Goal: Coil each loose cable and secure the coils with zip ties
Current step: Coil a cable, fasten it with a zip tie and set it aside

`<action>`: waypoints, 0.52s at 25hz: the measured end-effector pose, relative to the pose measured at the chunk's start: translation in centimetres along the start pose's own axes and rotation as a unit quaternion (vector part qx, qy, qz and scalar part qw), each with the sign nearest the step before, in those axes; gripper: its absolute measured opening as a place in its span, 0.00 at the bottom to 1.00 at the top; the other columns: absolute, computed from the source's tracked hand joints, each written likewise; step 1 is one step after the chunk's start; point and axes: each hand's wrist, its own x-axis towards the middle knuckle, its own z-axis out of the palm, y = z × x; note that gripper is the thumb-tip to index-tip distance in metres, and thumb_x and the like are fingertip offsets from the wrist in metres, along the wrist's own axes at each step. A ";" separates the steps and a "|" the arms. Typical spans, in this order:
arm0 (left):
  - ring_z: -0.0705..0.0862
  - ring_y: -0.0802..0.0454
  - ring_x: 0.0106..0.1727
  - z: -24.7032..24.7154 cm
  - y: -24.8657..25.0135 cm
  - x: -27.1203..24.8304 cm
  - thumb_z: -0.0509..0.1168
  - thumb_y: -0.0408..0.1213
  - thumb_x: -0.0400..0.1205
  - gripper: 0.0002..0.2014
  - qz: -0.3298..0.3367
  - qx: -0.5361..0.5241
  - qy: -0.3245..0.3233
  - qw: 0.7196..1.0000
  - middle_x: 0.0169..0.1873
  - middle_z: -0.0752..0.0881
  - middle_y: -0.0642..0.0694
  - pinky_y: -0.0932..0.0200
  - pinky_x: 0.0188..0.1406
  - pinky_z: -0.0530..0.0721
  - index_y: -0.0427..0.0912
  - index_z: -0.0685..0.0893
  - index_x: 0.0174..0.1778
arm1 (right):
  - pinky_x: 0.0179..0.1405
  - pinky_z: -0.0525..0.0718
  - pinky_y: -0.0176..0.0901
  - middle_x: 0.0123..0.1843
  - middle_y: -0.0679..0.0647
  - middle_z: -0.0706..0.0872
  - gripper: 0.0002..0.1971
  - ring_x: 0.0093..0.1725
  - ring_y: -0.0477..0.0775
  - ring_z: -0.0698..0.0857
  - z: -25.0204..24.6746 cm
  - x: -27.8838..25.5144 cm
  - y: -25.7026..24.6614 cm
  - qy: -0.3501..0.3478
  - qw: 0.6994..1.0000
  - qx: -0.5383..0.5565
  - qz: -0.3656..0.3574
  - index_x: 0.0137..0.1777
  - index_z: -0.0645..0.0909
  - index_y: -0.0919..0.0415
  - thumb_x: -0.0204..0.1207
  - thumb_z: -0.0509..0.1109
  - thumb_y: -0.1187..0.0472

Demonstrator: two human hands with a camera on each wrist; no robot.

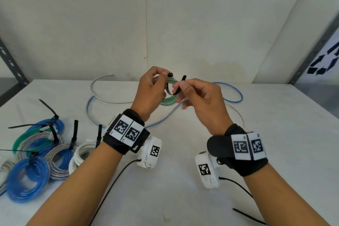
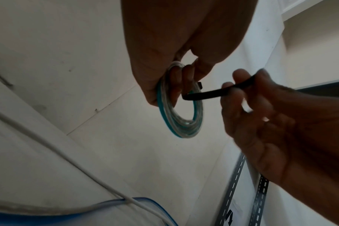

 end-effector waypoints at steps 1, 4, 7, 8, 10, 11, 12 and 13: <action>0.76 0.49 0.35 0.2 0.1 -0.1 0.58 0.35 0.90 0.09 0.015 0.008 -0.006 1.000 0.35 0.85 0.49 0.56 0.32 0.75 0.40 0.82 0.49 | 0.29 0.80 0.38 0.38 0.63 0.88 0.06 0.30 0.50 0.83 -0.1 0.2 -0.2 0.006 1.000 0.000 0.019 0.52 0.88 0.67 0.83 0.71 0.65; 0.79 0.60 0.33 0.7 0.6 -0.5 0.58 0.34 0.91 0.08 0.062 0.022 -0.016 0.998 0.35 0.86 0.56 0.63 0.34 0.76 0.37 0.81 0.51 | 0.24 0.74 0.36 0.33 0.59 0.87 0.05 0.25 0.48 0.77 -0.4 0.6 -0.4 0.030 0.996 0.029 0.083 0.49 0.87 0.67 0.79 0.76 0.65; 0.81 0.67 0.33 1.0 0.7 -0.8 0.58 0.34 0.91 0.08 0.092 0.037 -0.021 0.995 0.34 0.85 0.60 0.67 0.37 0.75 0.37 0.81 0.51 | 0.26 0.77 0.36 0.34 0.59 0.87 0.05 0.26 0.49 0.78 -0.5 0.8 -0.7 0.037 0.993 0.050 0.101 0.48 0.88 0.68 0.79 0.76 0.65; 0.80 0.67 0.31 1.1 0.7 -0.9 0.58 0.34 0.91 0.08 0.096 0.038 -0.025 0.994 0.31 0.84 0.62 0.67 0.36 0.74 0.38 0.80 0.50 | 0.26 0.78 0.36 0.34 0.58 0.87 0.05 0.26 0.50 0.78 -0.6 0.9 -0.8 0.040 0.992 0.054 0.104 0.48 0.88 0.68 0.79 0.76 0.65; 0.77 0.66 0.28 1.1 0.7 -1.0 0.58 0.35 0.91 0.08 0.107 0.049 -0.027 0.993 0.27 0.82 0.64 0.68 0.33 0.72 0.39 0.79 0.48 | 0.27 0.79 0.36 0.33 0.57 0.87 0.05 0.27 0.50 0.79 -0.6 0.9 -1.0 0.047 0.990 0.066 0.116 0.48 0.88 0.69 0.79 0.76 0.66; 0.76 0.65 0.28 1.1 0.8 -1.0 0.58 0.34 0.91 0.08 0.120 0.060 -0.025 0.991 0.27 0.82 0.64 0.68 0.32 0.71 0.39 0.79 0.48 | 0.28 0.80 0.35 0.33 0.57 0.87 0.05 0.27 0.50 0.79 -0.7 0.9 -1.1 0.049 0.988 0.076 0.124 0.49 0.88 0.69 0.79 0.75 0.66; 0.75 0.63 0.28 1.0 0.8 -1.0 0.59 0.34 0.91 0.08 0.135 0.075 -0.022 0.988 0.27 0.81 0.63 0.67 0.32 0.71 0.38 0.79 0.47 | 0.28 0.80 0.35 0.33 0.57 0.87 0.05 0.27 0.49 0.79 -0.7 0.9 -1.1 0.049 0.986 0.087 0.130 0.49 0.88 0.69 0.79 0.75 0.66; 0.75 0.60 0.29 1.0 0.9 -1.1 0.59 0.34 0.90 0.08 0.150 0.091 -0.020 0.984 0.28 0.82 0.62 0.66 0.32 0.72 0.37 0.79 0.47 | 0.29 0.80 0.34 0.33 0.57 0.87 0.05 0.27 0.49 0.79 -0.7 0.9 -1.2 0.048 0.985 0.099 0.134 0.49 0.87 0.70 0.79 0.75 0.66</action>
